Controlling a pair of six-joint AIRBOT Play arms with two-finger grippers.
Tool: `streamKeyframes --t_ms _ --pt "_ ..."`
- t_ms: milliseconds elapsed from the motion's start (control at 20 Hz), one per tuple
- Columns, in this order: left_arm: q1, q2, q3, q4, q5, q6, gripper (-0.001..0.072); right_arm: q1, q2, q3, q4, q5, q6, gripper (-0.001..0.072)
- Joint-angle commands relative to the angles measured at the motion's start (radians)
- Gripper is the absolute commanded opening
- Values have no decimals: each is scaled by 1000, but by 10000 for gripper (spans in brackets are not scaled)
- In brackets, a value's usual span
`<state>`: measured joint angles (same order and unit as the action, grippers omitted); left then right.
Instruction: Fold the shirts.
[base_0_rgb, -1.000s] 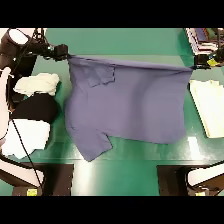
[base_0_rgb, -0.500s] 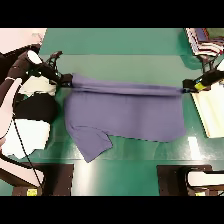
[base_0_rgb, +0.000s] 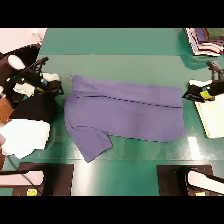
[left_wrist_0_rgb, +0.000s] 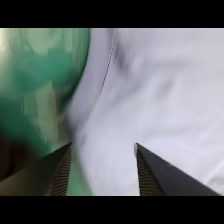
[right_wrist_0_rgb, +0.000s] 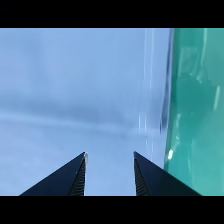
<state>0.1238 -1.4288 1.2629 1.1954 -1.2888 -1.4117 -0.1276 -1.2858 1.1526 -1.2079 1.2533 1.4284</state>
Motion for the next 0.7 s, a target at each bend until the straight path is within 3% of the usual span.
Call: streamKeyframes --t_ms 0,250,400,650 --pt "29 234 -296 2 -16 -34 469 -76 150 -117 142 27 -71 345" --pt "25 457 -693 -167 58 -39 468 -105 234 -181 208 7 -95 345" --pt "-58 472 -778 -172 98 -42 468 -105 258 -181 219 4 -95 344" --pt "-192 472 -840 -170 197 -124 468 -105 300 -181 219 7 -95 344"
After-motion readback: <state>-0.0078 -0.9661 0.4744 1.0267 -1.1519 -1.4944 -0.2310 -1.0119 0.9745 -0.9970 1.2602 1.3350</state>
